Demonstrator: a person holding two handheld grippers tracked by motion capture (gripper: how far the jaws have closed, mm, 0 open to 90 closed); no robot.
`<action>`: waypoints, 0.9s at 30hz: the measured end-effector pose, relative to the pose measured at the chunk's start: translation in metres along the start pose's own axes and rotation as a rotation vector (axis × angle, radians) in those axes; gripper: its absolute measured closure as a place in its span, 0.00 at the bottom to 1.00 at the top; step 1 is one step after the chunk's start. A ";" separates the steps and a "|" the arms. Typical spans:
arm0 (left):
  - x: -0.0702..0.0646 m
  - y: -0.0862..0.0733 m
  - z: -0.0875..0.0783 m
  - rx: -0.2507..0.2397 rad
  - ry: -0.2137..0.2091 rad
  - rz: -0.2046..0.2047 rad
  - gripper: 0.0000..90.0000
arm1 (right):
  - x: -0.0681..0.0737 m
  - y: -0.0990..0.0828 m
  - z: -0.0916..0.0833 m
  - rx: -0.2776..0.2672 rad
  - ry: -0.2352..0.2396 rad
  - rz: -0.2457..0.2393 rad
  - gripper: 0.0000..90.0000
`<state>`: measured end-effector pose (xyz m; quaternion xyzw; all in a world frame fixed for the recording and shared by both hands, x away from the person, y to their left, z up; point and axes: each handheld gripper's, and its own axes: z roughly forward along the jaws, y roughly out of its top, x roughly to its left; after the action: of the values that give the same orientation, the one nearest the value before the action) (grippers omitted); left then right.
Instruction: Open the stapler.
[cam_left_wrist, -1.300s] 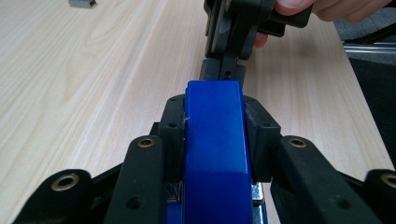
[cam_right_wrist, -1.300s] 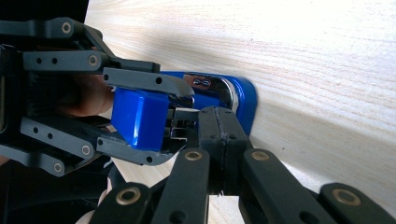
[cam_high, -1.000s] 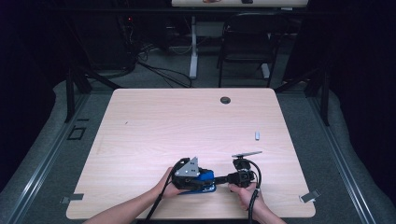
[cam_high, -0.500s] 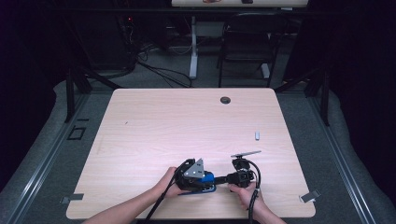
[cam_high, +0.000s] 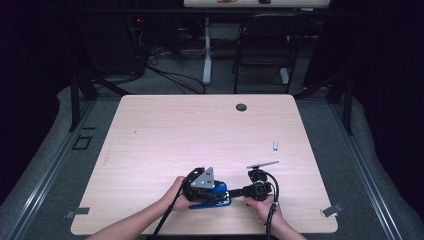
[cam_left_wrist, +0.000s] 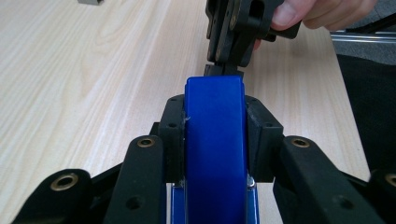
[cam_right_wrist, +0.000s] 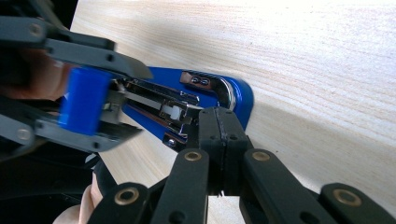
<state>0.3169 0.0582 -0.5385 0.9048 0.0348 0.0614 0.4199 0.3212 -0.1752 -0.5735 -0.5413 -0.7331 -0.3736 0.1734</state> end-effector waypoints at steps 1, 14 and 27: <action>0.000 0.000 -0.002 -0.002 0.003 0.001 0.72 | 0.000 0.000 0.000 -0.003 -0.001 -0.005 1.00; 0.000 0.003 -0.009 0.015 0.005 0.004 0.72 | 0.007 0.004 -0.006 -0.013 -0.044 -0.055 0.90; -0.001 0.006 -0.009 0.033 0.019 0.013 0.72 | 0.023 0.008 -0.016 -0.075 -0.078 -0.180 0.79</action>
<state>0.3145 0.0612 -0.5282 0.9111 0.0341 0.0720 0.4044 0.3177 -0.1706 -0.5452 -0.4934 -0.7704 -0.3937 0.0900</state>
